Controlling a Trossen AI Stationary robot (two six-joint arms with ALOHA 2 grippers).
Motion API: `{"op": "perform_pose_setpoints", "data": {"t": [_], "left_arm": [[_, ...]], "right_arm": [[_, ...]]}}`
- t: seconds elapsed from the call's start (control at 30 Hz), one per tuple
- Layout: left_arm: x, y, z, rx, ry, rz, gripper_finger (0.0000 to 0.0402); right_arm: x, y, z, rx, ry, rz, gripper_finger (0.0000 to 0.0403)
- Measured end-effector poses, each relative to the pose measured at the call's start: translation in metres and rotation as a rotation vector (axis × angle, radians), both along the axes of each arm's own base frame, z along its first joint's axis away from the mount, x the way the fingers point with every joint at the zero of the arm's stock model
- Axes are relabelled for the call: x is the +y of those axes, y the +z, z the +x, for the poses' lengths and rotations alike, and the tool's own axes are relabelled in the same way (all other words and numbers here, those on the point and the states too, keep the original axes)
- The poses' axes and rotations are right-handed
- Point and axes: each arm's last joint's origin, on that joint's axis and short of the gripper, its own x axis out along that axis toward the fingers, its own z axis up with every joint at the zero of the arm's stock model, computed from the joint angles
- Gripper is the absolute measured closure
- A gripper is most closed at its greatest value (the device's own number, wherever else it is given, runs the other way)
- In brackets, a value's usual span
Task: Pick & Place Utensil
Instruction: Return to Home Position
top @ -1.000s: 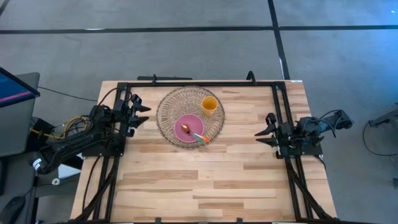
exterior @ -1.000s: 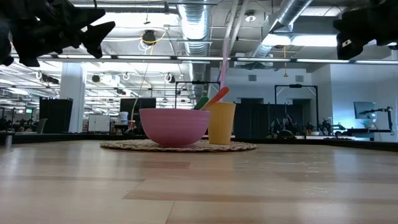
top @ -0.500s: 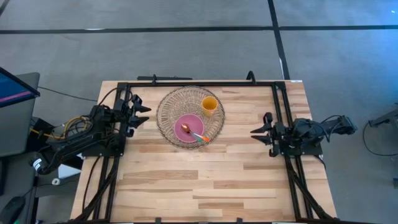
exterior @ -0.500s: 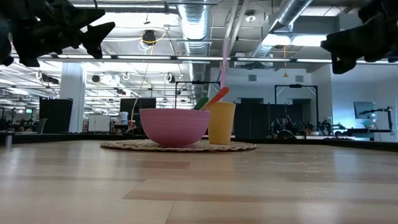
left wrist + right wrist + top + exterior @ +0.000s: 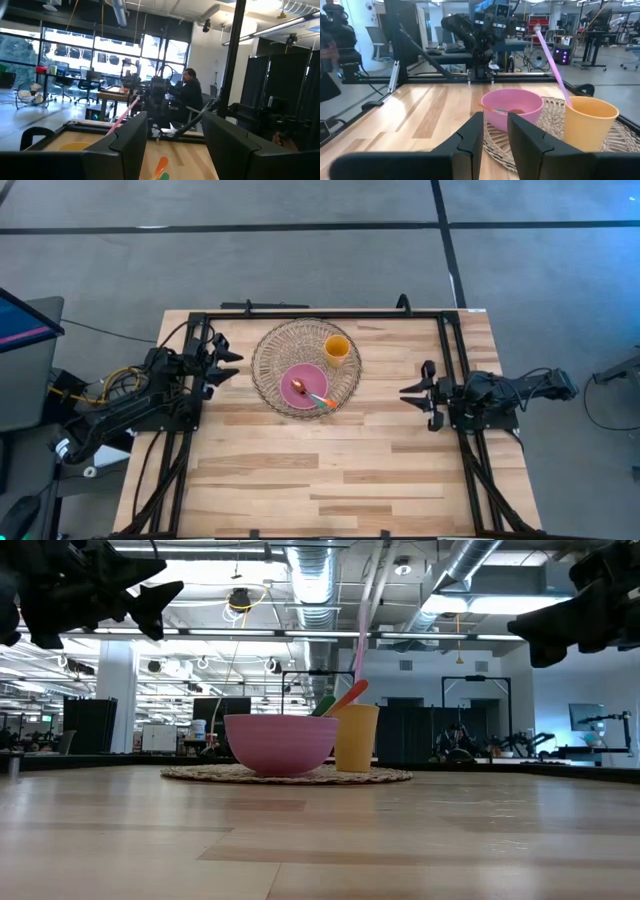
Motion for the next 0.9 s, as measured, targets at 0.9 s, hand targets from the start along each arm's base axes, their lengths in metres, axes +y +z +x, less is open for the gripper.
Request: {"op": "perform_pose_setpoints", "data": {"t": [0.9], "left_arm": [[-0.042,-0.005,0.029,-0.103,0.089,-0.102,0.0211]], "right_arm": [[-0.014,0.003,0.001,-0.032,-0.148,-0.093,0.0321]]}}
